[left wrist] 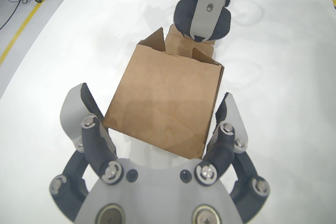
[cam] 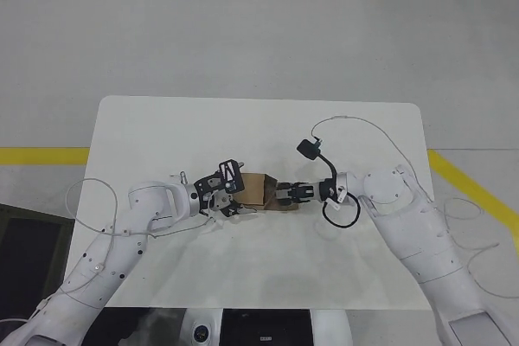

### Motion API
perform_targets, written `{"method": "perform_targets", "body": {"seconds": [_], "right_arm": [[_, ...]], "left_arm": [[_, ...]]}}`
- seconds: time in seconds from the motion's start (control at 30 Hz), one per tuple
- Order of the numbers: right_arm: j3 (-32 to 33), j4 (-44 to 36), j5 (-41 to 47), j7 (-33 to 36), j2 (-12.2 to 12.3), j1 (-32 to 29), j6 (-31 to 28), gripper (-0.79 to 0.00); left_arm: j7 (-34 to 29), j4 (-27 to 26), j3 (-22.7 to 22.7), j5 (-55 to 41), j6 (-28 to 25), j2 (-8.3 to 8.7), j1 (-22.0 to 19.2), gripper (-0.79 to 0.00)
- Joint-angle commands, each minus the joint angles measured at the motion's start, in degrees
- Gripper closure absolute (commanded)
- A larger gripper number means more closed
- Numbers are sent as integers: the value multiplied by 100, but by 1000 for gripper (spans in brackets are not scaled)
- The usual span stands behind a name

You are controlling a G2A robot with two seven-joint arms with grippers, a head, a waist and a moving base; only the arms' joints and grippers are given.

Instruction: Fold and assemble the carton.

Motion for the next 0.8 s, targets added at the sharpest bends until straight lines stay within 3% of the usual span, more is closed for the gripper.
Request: {"method": "perform_targets", "body": {"seconds": [0.0, 0.2, 0.77], "right_arm": [[105, -83, -138, -37, 39, -28, 35, 0], [53, 128, -365, -183, 49, 85, -23, 0], [-877, 1269, -138, -122, -274, 1074, -437, 0]], "left_arm": [[2, 0, -7, 5, -4, -2, 5, -785], [0, -29, -19, 29, -16, -9, 26, -785], [30, -70, -76, 113, -45, -21, 77, -785]]}}
